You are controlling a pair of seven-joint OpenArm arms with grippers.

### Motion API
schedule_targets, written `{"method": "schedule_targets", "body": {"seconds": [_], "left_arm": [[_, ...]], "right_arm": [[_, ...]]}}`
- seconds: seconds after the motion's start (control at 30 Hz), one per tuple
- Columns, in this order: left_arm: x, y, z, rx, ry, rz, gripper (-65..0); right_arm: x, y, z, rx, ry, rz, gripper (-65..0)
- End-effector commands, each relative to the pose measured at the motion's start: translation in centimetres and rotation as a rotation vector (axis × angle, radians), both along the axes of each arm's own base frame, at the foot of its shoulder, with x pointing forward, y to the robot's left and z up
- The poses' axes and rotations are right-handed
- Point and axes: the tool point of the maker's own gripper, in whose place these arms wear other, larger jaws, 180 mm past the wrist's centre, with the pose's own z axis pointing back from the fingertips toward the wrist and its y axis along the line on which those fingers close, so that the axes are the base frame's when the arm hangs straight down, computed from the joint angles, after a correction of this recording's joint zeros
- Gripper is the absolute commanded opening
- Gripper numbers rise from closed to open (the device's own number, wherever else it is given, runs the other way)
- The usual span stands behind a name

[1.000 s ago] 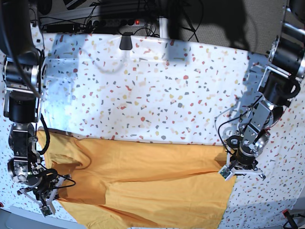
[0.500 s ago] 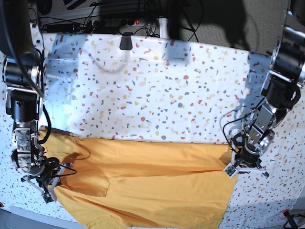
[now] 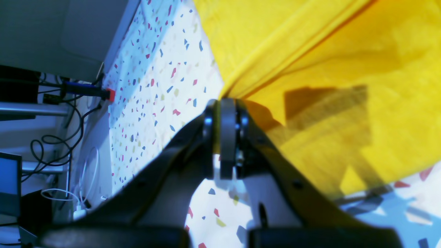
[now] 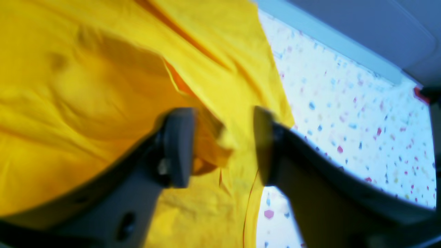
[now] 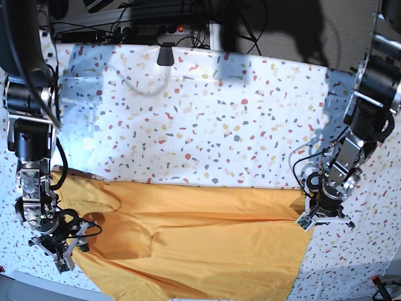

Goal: Fold the T-shirt properly
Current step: 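Lift the shirt with both grippers and drag it toward the robot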

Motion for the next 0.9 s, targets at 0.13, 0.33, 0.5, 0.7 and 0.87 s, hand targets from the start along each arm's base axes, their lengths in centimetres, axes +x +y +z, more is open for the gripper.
{"method": "schedule_targets", "body": {"seconds": [0.13,0.33,0.5,0.7,0.87], "left_arm": [[1.4,0.6,2.4,0.000,-0.059,0.015,-65.0],[1.4,0.6,2.4,0.000,-0.059,0.015,-65.0],[1.4,0.6,2.4,-0.001,-0.061,0.015,-65.0],[1.4,0.6,2.4,-0.063,-0.063,0.043,-65.0],[1.6,0.2,2.9,-0.087,-0.085,0.030,-65.0]], "right_arm": [[1.4,-2.3,4.2,-0.024,-0.127,-0.093,-29.3],[1.4,-2.3,4.2,-0.023,-0.126,-0.092,-29.3],[1.4,-2.2,4.2,-0.023,-0.126,-0.092,-29.3],[1.3,-2.3,4.2,-0.023,-0.125,-0.092,-29.4],[1.3,-2.3,4.1,-0.020,-0.122,-0.094,-29.4]]}}
